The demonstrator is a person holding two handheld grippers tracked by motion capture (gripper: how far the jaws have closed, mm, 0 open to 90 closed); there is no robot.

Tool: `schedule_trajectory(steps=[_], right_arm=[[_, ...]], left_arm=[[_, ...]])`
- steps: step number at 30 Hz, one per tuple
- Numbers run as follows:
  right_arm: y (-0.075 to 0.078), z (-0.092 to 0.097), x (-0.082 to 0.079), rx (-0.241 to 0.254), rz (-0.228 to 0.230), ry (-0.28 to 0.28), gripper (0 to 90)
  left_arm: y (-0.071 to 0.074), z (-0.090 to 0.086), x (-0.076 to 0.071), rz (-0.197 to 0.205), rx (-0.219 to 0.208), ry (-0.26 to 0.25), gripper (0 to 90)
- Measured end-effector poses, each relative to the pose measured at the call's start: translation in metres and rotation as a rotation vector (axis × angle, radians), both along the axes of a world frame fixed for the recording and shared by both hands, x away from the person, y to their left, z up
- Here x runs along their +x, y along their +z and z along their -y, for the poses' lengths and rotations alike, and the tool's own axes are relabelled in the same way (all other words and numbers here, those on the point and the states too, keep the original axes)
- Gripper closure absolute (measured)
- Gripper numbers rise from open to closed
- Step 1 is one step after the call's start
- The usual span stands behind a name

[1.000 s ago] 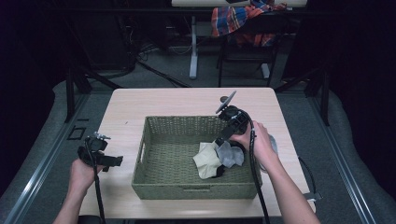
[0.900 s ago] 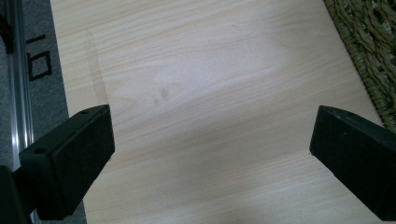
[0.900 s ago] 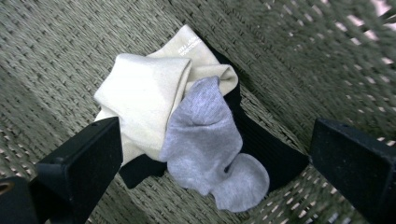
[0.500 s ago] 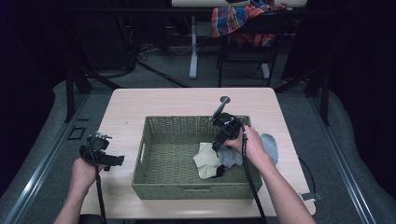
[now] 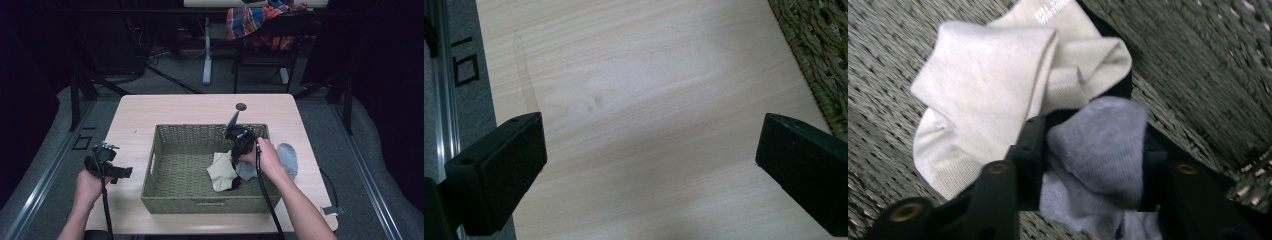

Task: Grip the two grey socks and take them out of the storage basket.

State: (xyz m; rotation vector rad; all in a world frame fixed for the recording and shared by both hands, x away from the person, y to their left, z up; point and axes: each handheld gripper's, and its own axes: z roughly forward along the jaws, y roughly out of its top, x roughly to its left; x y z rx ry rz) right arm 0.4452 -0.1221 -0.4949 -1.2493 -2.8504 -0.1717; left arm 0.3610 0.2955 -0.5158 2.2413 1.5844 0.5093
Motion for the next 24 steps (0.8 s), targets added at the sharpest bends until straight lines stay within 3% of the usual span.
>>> schedule_trajectory(steps=[3, 11, 17, 24], right_arm=[[0.005, 0.004, -0.001, 0.006, 0.0, 0.007, 77.5], [0.034, 0.015, -0.007, 0.067, 0.02, -0.006, 79.1], [0.061, 0.02, -0.015, 0.124, 0.065, -0.001, 79.7], [0.083, 0.024, -0.022, 0.146, 0.107, 0.006, 79.7]], left_arm=[[0.0, 0.002, 0.001, -0.002, 0.004, -0.006, 0.2], [-0.001, 0.002, 0.001, -0.003, 0.001, -0.008, 0.2], [0.0, 0.003, 0.002, -0.003, 0.001, -0.008, 0.2], [0.0, 0.002, 0.001, 0.004, 0.001, -0.006, 0.2]])
